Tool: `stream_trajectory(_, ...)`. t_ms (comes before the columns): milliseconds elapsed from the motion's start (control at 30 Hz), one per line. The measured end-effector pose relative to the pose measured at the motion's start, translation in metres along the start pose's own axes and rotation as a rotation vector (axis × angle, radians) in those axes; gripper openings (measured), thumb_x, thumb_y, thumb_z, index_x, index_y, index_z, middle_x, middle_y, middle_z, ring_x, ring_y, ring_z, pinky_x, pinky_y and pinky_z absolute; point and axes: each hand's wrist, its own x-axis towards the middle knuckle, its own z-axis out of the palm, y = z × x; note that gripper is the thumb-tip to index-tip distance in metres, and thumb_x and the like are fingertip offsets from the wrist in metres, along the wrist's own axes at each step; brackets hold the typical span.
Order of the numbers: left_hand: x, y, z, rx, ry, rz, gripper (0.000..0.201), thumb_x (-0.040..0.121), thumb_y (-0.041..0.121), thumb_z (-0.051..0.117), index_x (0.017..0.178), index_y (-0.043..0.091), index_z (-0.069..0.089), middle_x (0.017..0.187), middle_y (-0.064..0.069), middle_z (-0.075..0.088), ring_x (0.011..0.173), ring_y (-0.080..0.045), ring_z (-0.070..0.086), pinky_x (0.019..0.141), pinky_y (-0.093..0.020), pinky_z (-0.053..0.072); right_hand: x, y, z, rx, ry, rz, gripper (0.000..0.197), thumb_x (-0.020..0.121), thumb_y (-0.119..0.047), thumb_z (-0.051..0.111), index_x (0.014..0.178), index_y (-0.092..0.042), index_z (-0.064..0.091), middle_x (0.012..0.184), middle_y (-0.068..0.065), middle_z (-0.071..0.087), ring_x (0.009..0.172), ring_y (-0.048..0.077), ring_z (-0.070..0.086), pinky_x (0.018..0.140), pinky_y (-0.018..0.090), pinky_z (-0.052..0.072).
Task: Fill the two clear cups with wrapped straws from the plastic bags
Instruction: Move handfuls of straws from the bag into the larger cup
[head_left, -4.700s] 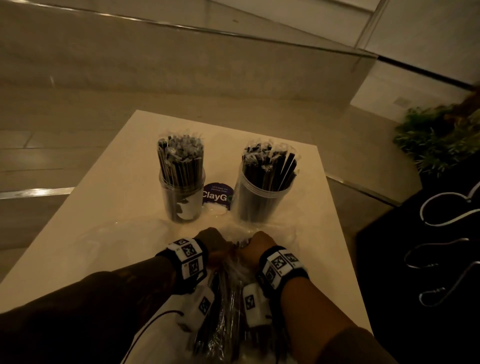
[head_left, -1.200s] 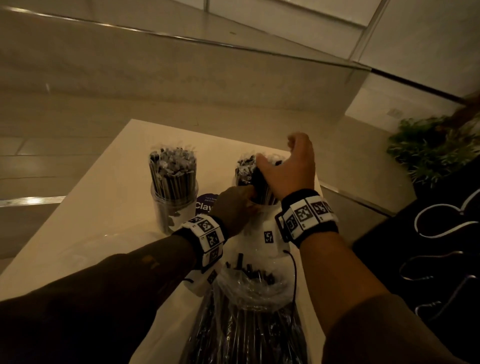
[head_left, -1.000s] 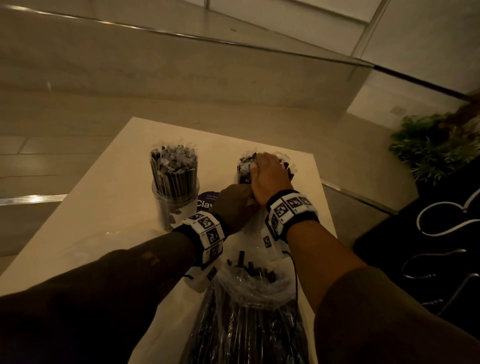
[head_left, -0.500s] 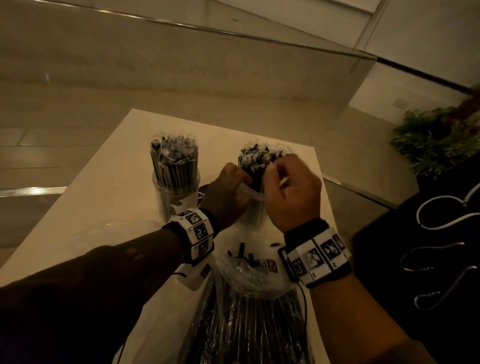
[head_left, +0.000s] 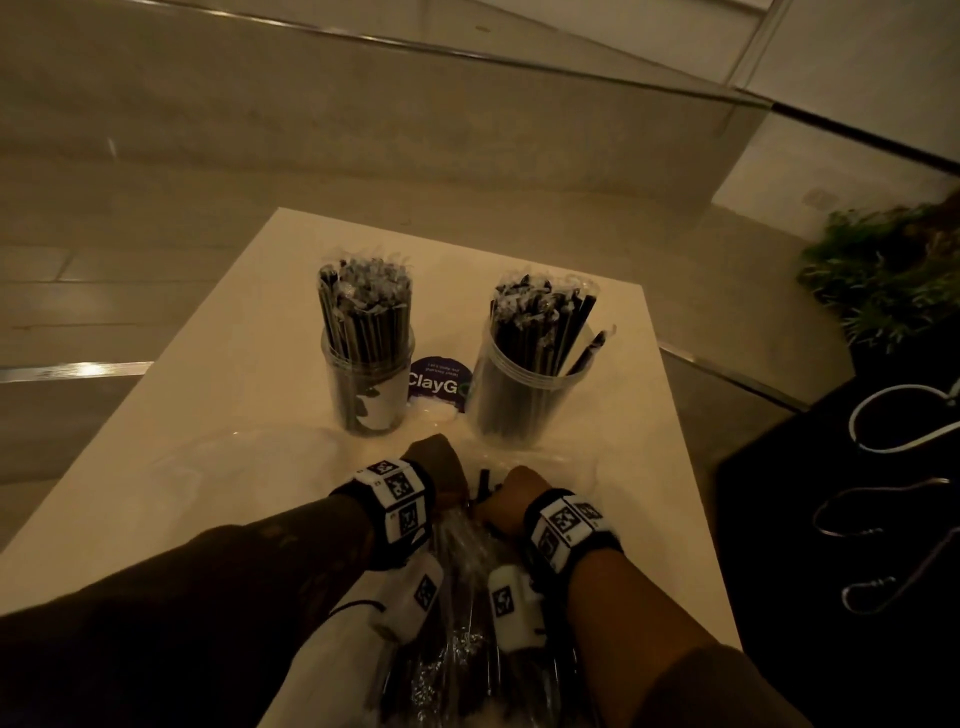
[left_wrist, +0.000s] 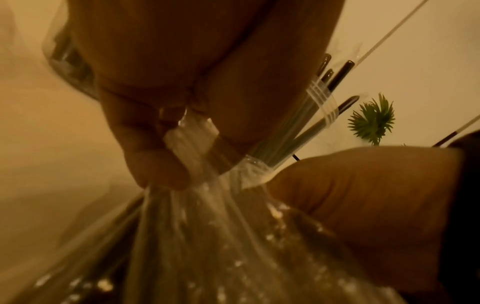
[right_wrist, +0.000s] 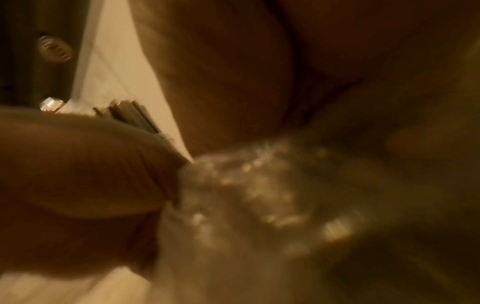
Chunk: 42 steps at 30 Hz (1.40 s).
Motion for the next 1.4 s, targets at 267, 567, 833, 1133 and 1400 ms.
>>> stream_trajectory(267,0.007,-0.005,-0.009,-0.001,0.11,-0.02,0.04,0.087,0.025,0.063,0.118,0.004,0.052,0.121,-0.016,0.059,0.107,-0.031,0.06,0.09,-0.036,0.051,-0.001,0.001,-0.006,0.225,0.192,-0.087,0.026,0.083,-0.034,0.068,0.101,-0.015,0.07,0.1,0.007,0.071,0.093,0.025,0.066,0.084,0.032,0.052)
stream_trajectory(567,0.016,-0.012,-0.004,0.084,0.189,0.001,0.039,0.088,0.022,0.061,0.121,0.006,0.05,0.127,-0.013,0.054,0.115,-0.029,0.053,0.091,-0.031,0.045,-0.046,-0.018,-0.045,0.511,0.523,-0.429,0.006,0.088,-0.017,0.064,0.092,-0.02,0.062,0.08,0.005,0.067,0.077,0.022,0.067,0.078,0.04,0.058)
stream_trajectory(833,0.001,0.006,-0.023,0.019,0.358,0.345,0.023,0.09,0.027,0.052,0.099,0.007,0.06,0.098,-0.011,0.062,0.089,-0.022,0.057,0.079,-0.038,0.05,-0.096,-0.044,-0.121,0.845,0.773,-0.777,0.016,0.088,0.002,0.061,0.084,-0.012,0.054,0.068,0.008,0.058,0.055,0.019,0.058,0.057,0.031,0.054)
stream_trajectory(1133,-0.037,0.058,-0.025,-0.23,-0.108,0.61,0.052,0.074,0.039,0.072,0.117,0.014,0.056,0.107,-0.006,0.066,0.093,-0.021,0.064,0.087,-0.045,0.054,-0.082,-0.05,-0.093,0.935,0.621,-0.658,0.032,0.073,-0.004,0.073,0.094,-0.024,0.06,0.092,0.014,0.067,0.084,0.033,0.067,0.081,0.052,0.057)
stream_trajectory(1400,-0.041,0.065,-0.028,-0.308,-0.098,0.52,0.033,0.088,0.025,0.063,0.104,-0.003,0.057,0.071,-0.015,0.061,0.061,-0.025,0.058,0.067,-0.044,0.055,-0.1,-0.047,-0.124,0.222,0.686,-0.793,0.041,0.102,-0.035,0.042,0.105,-0.002,0.066,0.104,0.014,0.067,0.098,0.025,0.061,0.079,0.024,0.046)
